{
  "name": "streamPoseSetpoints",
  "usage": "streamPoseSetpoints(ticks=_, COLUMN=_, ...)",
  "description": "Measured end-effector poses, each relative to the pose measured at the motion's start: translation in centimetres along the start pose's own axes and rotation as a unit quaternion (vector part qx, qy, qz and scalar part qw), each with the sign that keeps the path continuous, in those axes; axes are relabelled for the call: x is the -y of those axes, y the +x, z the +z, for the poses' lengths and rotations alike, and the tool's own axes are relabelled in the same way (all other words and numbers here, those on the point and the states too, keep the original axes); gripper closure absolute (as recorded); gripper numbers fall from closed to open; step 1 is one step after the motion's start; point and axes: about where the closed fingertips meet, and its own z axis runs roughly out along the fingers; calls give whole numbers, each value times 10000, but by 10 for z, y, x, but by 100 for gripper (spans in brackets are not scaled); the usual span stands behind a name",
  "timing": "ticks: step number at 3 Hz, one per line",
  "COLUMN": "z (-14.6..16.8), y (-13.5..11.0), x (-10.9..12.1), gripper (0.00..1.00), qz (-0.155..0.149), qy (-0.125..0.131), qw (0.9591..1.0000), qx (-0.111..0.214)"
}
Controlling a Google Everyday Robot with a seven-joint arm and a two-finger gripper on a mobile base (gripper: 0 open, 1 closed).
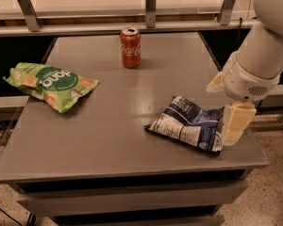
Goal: Move blue chip bag near coke can
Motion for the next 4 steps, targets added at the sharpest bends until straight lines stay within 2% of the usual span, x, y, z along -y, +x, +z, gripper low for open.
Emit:
streamPoseSetpoints(ticks=1, z=12, y=2, x=-2, gripper=41, qz=-47, qy=-215, qw=9995, qx=217)
streamPoseSetpoints(ticks=2, z=12, y=-3, x=-1, gripper=65, qz=-60, qy=-298, qw=9981, qx=541)
streamPoseSetpoints(ticks=3, z=0, y=0, x=7, gripper=88, qz=434, qy=-369, qw=9926, qx=1070)
streamPoseSetpoints(ticks=4, z=-17, y=16, x=16, gripper=100, qz=1370, qy=-312, qw=9791, qx=1471)
